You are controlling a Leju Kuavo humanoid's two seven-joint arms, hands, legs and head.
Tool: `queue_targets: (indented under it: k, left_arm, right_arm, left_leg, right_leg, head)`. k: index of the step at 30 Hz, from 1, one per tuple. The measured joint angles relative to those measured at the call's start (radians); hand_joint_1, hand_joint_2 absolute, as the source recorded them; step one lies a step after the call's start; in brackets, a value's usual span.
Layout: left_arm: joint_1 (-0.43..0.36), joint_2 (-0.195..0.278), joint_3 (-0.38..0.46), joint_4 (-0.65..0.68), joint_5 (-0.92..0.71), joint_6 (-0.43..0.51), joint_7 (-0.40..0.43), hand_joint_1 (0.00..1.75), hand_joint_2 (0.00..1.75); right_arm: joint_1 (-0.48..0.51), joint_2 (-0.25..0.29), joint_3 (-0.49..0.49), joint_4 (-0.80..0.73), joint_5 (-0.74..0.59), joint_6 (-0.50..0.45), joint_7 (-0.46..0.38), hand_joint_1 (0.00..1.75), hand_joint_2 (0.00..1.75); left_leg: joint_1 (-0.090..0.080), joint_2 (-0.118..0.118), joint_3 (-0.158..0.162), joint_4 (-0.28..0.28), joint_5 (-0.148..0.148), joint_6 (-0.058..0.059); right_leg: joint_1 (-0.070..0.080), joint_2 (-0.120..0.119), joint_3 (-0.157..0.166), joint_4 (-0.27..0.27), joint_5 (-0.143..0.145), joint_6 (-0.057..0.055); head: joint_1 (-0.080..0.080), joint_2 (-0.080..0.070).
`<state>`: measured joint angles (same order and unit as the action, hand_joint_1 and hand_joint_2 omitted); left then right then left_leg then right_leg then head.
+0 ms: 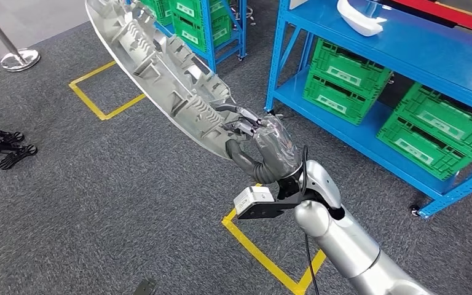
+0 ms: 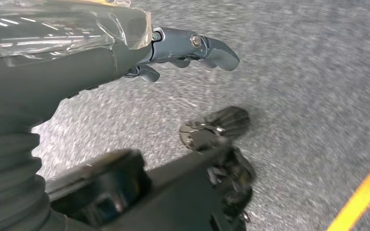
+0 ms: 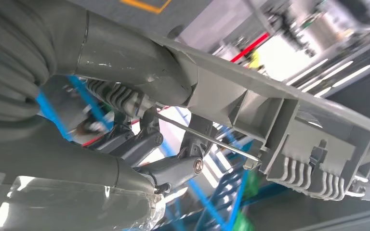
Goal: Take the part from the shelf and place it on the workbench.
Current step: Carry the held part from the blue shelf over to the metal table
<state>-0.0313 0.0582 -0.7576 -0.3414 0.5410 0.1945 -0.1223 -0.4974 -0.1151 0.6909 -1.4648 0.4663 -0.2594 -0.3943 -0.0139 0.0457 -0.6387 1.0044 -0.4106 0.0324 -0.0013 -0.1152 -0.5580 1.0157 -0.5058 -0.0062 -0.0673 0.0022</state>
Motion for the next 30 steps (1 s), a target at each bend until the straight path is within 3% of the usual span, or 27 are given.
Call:
queue_targets:
  k: [2, 4, 6, 7, 9, 10, 12, 14, 15, 17, 19, 21, 22, 23, 25, 27, 28, 30]
  left_arm:
    - [0.004, -0.006, 0.003, 0.001, 0.004, 0.006, -0.001, 0.00, 1.75]
    - [0.003, -0.012, 0.003, 0.003, 0.003, 0.008, -0.005, 0.00, 1.75]
    - [0.005, -0.016, 0.002, 0.006, 0.000, 0.009, -0.009, 0.00, 1.75]
    - [0.006, -0.016, 0.001, 0.008, -0.003, 0.008, -0.012, 0.00, 1.75]
    - [0.006, -0.016, 0.000, 0.012, -0.007, 0.008, -0.017, 0.00, 1.75]
    - [0.004, -0.016, 0.000, 0.014, -0.009, 0.008, -0.019, 0.00, 1.75]
    - [0.002, -0.014, 0.000, 0.016, -0.010, 0.008, -0.022, 0.00, 1.75]
    - [0.001, -0.011, 0.000, 0.019, -0.010, 0.008, -0.025, 0.00, 1.75]
    - [0.001, -0.010, 0.000, 0.020, -0.010, 0.008, -0.026, 0.00, 1.75]
    - [-0.004, -0.009, -0.001, 0.021, -0.010, 0.007, -0.026, 0.00, 1.75]
    - [-0.012, -0.010, -0.001, 0.021, -0.010, 0.006, -0.026, 0.00, 1.75]
    - [-0.016, -0.010, -0.002, 0.021, -0.009, 0.006, -0.026, 0.00, 1.75]
    - [-0.016, -0.011, -0.003, 0.021, -0.009, 0.006, -0.026, 0.00, 1.75]
    - [-0.016, -0.010, -0.003, 0.021, -0.009, 0.006, -0.026, 0.00, 1.75]
    - [-0.017, -0.007, -0.003, 0.021, -0.008, 0.007, -0.026, 0.00, 1.75]
    - [-0.020, -0.004, -0.003, 0.021, -0.008, 0.009, -0.025, 0.00, 1.75]
    - [-0.021, -0.003, -0.003, 0.021, -0.008, 0.010, -0.024, 0.00, 1.75]
    - [-0.018, -0.002, -0.004, 0.021, -0.008, 0.010, -0.023, 0.00, 1.75]
  right_arm:
    - [-0.008, 0.007, 0.008, 0.002, 0.000, -0.001, 0.004, 1.75, 1.75]
    - [-0.010, 0.006, 0.016, 0.005, 0.005, -0.004, 0.015, 1.75, 1.75]
    - [-0.007, 0.002, 0.021, 0.006, 0.014, -0.008, 0.028, 1.75, 1.75]
    - [-0.005, 0.001, 0.023, 0.006, 0.019, -0.010, 0.033, 1.75, 1.75]
    - [-0.001, -0.001, 0.024, 0.006, 0.026, -0.014, 0.041, 1.75, 1.75]
    - [0.000, -0.001, 0.024, 0.005, 0.030, -0.017, 0.043, 1.75, 1.75]
    - [0.002, -0.001, 0.023, 0.003, 0.037, -0.022, 0.044, 1.75, 1.75]
    - [0.003, 0.002, 0.022, 0.001, 0.042, -0.025, 0.044, 1.75, 1.75]
    - [0.003, 0.004, 0.022, -0.001, 0.045, -0.025, 0.045, 1.75, 1.75]
    - [0.004, 0.009, 0.022, -0.005, 0.048, -0.025, 0.046, 1.75, 1.75]
    - [0.005, 0.011, 0.021, -0.007, 0.050, -0.024, 0.048, 1.75, 1.75]
    - [0.007, 0.013, 0.020, -0.007, 0.051, -0.023, 0.049, 1.75, 1.75]
    - [0.008, 0.014, 0.020, -0.007, 0.052, -0.023, 0.049, 1.75, 1.75]
    - [0.009, 0.016, 0.020, -0.007, 0.052, -0.022, 0.049, 1.75, 1.75]
    - [0.009, 0.019, 0.019, -0.009, 0.053, -0.022, 0.049, 1.75, 1.75]
    - [0.010, 0.021, 0.017, -0.010, 0.054, -0.021, 0.049, 1.75, 1.75]
    - [0.010, 0.022, 0.016, -0.011, 0.054, -0.021, 0.049, 1.75, 1.75]
    - [0.010, 0.025, 0.013, -0.015, 0.055, -0.021, 0.049, 1.75, 1.75]
  left_leg:
    - [0.008, -0.028, 0.017, -0.022, 0.012, 0.007]
    - [0.012, -0.061, 0.020, -0.028, 0.016, 0.009]
    - [0.013, -0.097, 0.020, -0.026, 0.014, 0.008]
    - [0.015, -0.115, 0.020, -0.023, 0.013, 0.005]
    - [0.020, -0.150, 0.019, -0.012, 0.006, -0.005]
    - [0.021, -0.166, 0.016, -0.003, 0.001, -0.013]
    - [0.022, -0.187, 0.008, 0.009, -0.006, -0.027]
    - [0.024, -0.202, 0.001, 0.012, -0.007, -0.034]
    - [0.024, -0.193, -0.002, 0.015, -0.009, -0.038]
    - [0.023, -0.133, -0.029, 0.067, -0.036, -0.046]
    - [0.025, -0.066, -0.093, 0.190, -0.089, -0.054]
    - [0.027, -0.047, -0.149, 0.289, -0.117, -0.054]
    - [0.027, -0.044, -0.149, 0.285, -0.104, -0.050]
    - [0.024, -0.039, -0.127, 0.240, -0.076, -0.044]
    - [0.010, 0.004, -0.052, 0.102, -0.022, -0.020]
    - [-0.004, 0.042, -0.010, 0.027, -0.008, 0.001]
    - [-0.007, 0.041, -0.008, 0.023, -0.011, 0.006]
    - [-0.006, 0.016, 0.007, -0.002, -0.002, 0.012]
  right_leg:
    - [-0.004, 0.050, -0.025, 0.055, -0.028, 0.000]
    - [-0.008, 0.102, -0.094, 0.188, -0.076, -0.004]
    - [-0.010, 0.113, -0.153, 0.277, -0.092, 0.004]
    - [-0.013, 0.115, -0.155, 0.262, -0.075, 0.014]
    - [-0.024, 0.132, -0.109, 0.136, -0.008, 0.038]
    - [-0.027, 0.147, -0.082, 0.075, 0.021, 0.043]
    - [-0.028, 0.168, -0.055, 0.021, 0.045, 0.032]
    - [-0.026, 0.157, -0.052, 0.023, 0.046, 0.012]
    - [-0.026, 0.148, -0.050, 0.021, 0.046, 0.005]
    - [-0.026, 0.130, -0.043, 0.019, 0.044, -0.009]
    - [-0.018, 0.108, -0.039, 0.019, 0.039, -0.020]
    - [-0.010, 0.083, -0.036, 0.019, 0.034, -0.025]
    - [-0.006, 0.071, -0.034, 0.019, 0.032, -0.026]
    - [-0.002, 0.060, -0.032, 0.019, 0.029, -0.027]
    - [0.005, 0.038, -0.024, 0.016, 0.023, -0.027]
    - [0.005, 0.018, -0.017, 0.010, 0.020, -0.022]
    - [0.005, 0.006, -0.014, 0.006, 0.019, -0.019]
    - [0.004, -0.008, -0.005, -0.003, 0.016, -0.011]
  head:
    - [0.002, 0.000]
    - [0.005, 0.000]
    - [0.006, 0.000]
    - [0.006, 0.000]
    - [0.007, 0.000]
    - [0.008, 0.000]
    - [0.009, 0.000]
    - [0.009, 0.000]
    - [0.009, 0.000]
    - [0.001, 0.000]
    - [-0.007, 0.000]
    - [-0.008, 0.000]
    - [-0.008, 0.000]
    - [-0.008, 0.000]
    - [-0.006, 0.000]
    - [-0.004, 0.000]
    - [-0.004, 0.000]
    - [-0.004, 0.000]
